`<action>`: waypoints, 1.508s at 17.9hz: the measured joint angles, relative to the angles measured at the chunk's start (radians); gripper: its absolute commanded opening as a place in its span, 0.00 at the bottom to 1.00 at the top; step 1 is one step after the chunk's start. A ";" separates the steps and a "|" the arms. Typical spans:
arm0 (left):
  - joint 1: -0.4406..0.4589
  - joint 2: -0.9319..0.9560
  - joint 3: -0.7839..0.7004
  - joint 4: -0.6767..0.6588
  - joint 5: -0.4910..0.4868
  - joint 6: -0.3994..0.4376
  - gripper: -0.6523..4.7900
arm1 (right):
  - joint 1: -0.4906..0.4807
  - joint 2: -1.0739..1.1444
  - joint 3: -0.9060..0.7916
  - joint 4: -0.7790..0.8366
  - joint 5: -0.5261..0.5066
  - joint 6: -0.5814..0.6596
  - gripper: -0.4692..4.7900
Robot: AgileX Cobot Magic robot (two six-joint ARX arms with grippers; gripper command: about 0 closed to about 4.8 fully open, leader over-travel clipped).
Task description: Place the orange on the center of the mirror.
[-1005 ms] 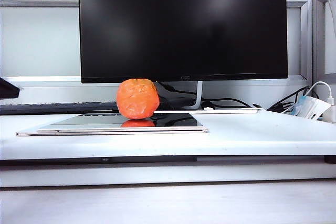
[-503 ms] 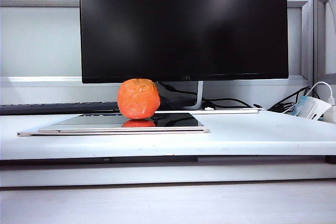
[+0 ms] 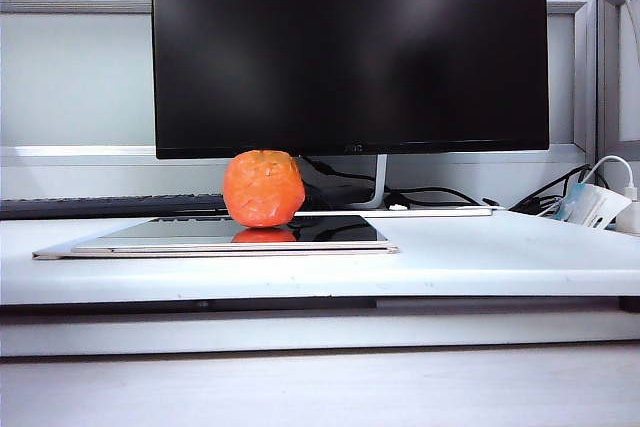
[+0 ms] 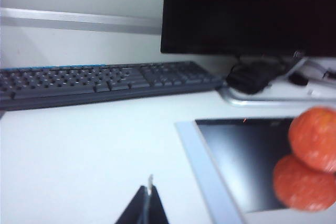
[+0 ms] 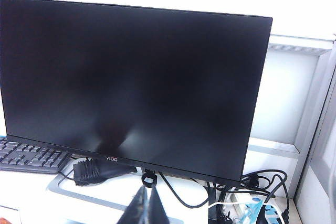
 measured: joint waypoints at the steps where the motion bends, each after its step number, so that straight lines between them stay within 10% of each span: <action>1: 0.000 0.000 -0.002 -0.006 0.000 0.028 0.11 | 0.000 0.000 0.000 0.000 0.000 0.000 0.09; 20: 0.000 0.000 -0.002 -0.007 -0.038 0.075 0.11 | -0.097 -0.063 -0.007 -0.162 -0.076 0.046 0.09; 24: 0.000 0.000 -0.001 -0.006 -0.037 0.075 0.11 | -0.355 -0.286 -0.434 -0.077 -0.279 0.110 0.09; 27: 0.000 0.000 -0.002 -0.006 -0.037 0.075 0.11 | -0.375 -0.373 -0.677 0.163 -0.312 0.153 0.09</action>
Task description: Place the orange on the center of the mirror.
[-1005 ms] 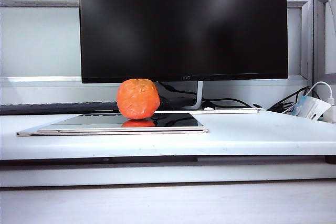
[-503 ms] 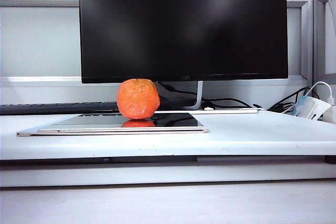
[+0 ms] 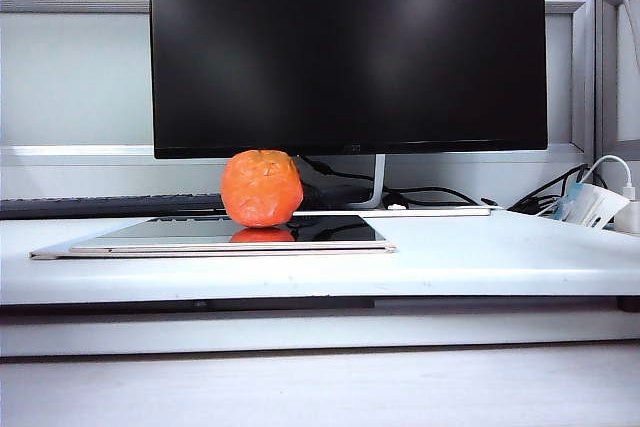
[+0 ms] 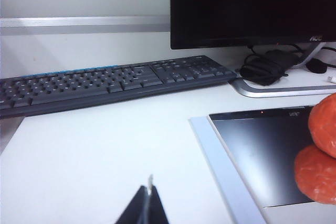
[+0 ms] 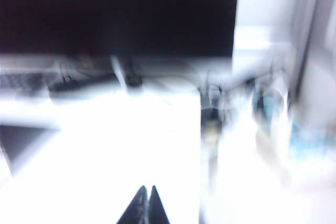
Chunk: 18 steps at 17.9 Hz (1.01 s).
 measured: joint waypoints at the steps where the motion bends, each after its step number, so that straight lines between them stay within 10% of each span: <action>1: 0.000 0.000 0.000 0.000 0.000 0.000 0.11 | -0.003 0.000 -0.019 -0.007 -0.002 0.007 0.09; 18: 0.000 0.000 0.000 0.000 0.000 0.000 0.11 | -0.072 -0.036 -0.036 -0.026 -0.001 0.017 0.09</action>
